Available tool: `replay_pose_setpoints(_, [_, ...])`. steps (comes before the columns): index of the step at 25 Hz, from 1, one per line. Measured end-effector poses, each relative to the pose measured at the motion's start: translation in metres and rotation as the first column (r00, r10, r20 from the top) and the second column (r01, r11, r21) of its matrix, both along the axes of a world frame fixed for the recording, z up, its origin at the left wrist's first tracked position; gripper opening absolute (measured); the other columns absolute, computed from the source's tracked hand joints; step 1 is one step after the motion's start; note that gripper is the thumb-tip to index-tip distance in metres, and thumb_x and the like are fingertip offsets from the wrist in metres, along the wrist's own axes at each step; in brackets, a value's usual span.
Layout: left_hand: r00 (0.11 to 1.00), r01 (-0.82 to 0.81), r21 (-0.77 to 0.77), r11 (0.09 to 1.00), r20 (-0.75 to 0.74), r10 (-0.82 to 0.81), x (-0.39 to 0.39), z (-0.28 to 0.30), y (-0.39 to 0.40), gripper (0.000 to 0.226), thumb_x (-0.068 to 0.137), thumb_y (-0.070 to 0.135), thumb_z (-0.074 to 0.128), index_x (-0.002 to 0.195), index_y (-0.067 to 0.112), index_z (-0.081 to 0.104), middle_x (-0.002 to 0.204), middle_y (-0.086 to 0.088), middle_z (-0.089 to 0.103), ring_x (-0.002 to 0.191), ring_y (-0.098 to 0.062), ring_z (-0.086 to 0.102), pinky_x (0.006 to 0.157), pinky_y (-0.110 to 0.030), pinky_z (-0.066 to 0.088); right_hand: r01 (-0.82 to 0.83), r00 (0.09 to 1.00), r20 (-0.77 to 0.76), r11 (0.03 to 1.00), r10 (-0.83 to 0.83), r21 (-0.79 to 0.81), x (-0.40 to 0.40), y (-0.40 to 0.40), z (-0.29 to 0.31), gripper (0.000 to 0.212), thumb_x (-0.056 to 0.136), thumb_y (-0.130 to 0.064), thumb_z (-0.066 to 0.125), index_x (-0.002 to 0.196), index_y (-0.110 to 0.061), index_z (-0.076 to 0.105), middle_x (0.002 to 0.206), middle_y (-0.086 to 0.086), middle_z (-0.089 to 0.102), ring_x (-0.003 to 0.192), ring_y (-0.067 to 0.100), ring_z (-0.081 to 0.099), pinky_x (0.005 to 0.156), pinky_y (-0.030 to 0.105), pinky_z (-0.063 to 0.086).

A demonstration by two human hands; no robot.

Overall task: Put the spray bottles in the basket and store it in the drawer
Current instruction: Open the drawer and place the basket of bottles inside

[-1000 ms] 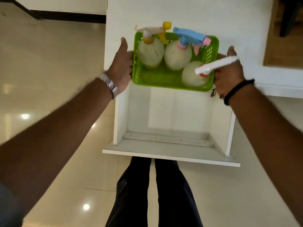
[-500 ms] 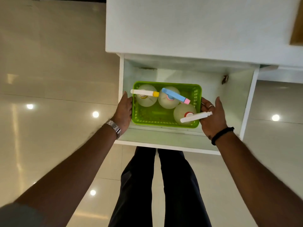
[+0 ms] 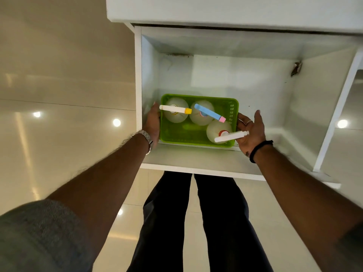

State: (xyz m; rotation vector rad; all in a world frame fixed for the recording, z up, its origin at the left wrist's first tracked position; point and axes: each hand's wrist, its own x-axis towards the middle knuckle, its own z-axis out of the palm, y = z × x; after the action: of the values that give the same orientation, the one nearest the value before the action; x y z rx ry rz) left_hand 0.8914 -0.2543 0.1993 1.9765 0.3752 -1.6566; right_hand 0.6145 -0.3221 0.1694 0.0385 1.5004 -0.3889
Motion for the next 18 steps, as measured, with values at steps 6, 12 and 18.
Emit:
replay_pose_setpoints(6, [1.000, -0.003, 0.047, 0.999, -0.026, 0.005, -0.001, -0.014, 0.006, 0.073, 0.101, 0.068, 0.017, 0.113, 0.018, 0.069, 0.096, 0.004, 0.079, 0.077, -0.012, 0.075, 0.066, -0.026, 0.056, -0.017, 1.000, -0.005, 0.999, 0.017, 0.035, -0.004, 0.008, -0.009, 0.079, 0.098, -0.069, 0.018, 0.143, -0.015, 0.054, 0.135, 0.006, 0.065, 0.123, 0.026, 0.061, 0.103, 0.045, 0.048])
replay_pose_setpoints(12, [0.982, 0.181, -0.047, 0.982, 0.060, -0.178, -0.006, 0.051, 0.014, 0.052, 0.109, 0.050, 0.029, 0.144, 0.019, 0.052, 0.146, -0.009, 0.056, 0.140, -0.024, 0.050, 0.116, -0.031, 0.038, 0.012, 0.970, -0.242, 0.995, -0.034, -0.094, -0.025, 0.008, 0.059, 0.066, 0.102, -0.061, 0.025, 0.140, -0.016, 0.056, 0.147, 0.009, 0.055, 0.141, 0.023, 0.046, 0.117, 0.040, 0.034])
replay_pose_setpoints(18, [0.986, -0.088, -0.058, 0.994, 0.138, 0.095, -0.034, 0.141, 0.084, 0.043, 0.108, 0.037, 0.042, 0.085, 0.013, 0.069, 0.092, -0.012, 0.078, 0.097, -0.029, 0.069, 0.095, -0.038, 0.052, 0.060, 0.956, -0.286, 0.997, -0.072, -0.051, -0.056, 0.084, 0.144, 0.054, 0.103, -0.052, 0.039, 0.099, -0.010, 0.073, 0.093, 0.011, 0.080, 0.106, 0.032, 0.072, 0.073, 0.031, 0.058])
